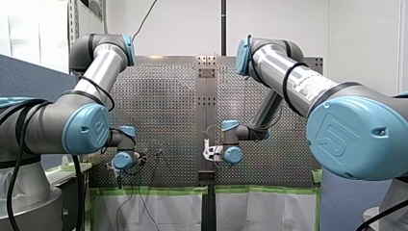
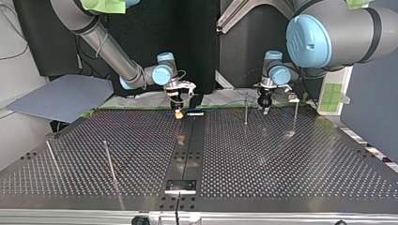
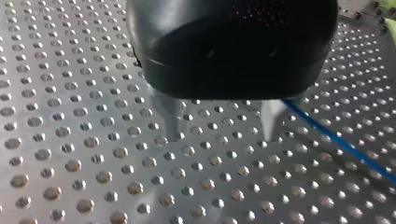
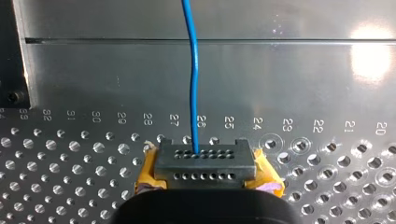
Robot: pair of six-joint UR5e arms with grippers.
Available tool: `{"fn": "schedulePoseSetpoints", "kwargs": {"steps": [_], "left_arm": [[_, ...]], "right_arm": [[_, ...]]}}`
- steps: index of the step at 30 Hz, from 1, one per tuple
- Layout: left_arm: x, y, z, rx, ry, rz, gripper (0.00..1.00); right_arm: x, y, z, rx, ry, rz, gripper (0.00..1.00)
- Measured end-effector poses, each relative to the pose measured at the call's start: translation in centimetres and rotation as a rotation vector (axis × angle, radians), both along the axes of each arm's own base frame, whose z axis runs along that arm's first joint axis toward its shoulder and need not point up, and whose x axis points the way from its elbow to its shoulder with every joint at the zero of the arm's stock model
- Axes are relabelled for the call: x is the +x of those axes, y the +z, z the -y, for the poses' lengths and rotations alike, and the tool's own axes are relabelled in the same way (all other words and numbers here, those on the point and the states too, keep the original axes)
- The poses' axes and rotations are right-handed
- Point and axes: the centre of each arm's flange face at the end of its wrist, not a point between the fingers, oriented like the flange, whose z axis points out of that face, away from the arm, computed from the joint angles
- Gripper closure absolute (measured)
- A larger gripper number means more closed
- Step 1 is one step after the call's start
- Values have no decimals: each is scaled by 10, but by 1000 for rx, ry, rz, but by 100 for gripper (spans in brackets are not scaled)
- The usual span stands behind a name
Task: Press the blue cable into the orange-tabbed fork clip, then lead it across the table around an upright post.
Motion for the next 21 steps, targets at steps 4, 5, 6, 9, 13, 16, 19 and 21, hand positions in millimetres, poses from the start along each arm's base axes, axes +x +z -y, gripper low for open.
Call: {"fn": "schedulePoseSetpoints", "kwargs": {"steps": [4, 5, 6, 9, 13, 16, 19, 21], "left_arm": [[-3, -3, -4, -6, 7, -35, 0], [-4, -3, -5, -5, 6, -43, 0], [-6, -4, -6, -4, 4, -51, 0], [-13, -8, -7, 6, -11, -83, 0], [-30, -15, -6, 25, -33, -139, 0], [-44, -21, -4, 37, -55, -183, 0], [-56, -25, -3, 49, -80, -213, 0], [-62, -25, -2, 58, -96, -220, 0]], "right_arm": [[0, 0, 0, 0, 1, 0, 100], [1, 0, 0, 0, 2, 0, 100], [1, 0, -1, 0, 2, 0, 100], [1, 0, -1, 0, 3, 0, 100], [2, 0, -1, 1, 4, 0, 100], [2, 0, -2, 2, 4, -2, 100], [3, -1, -3, 2, 7, -3, 100], [3, -1, -4, 2, 8, -3, 100]]}}
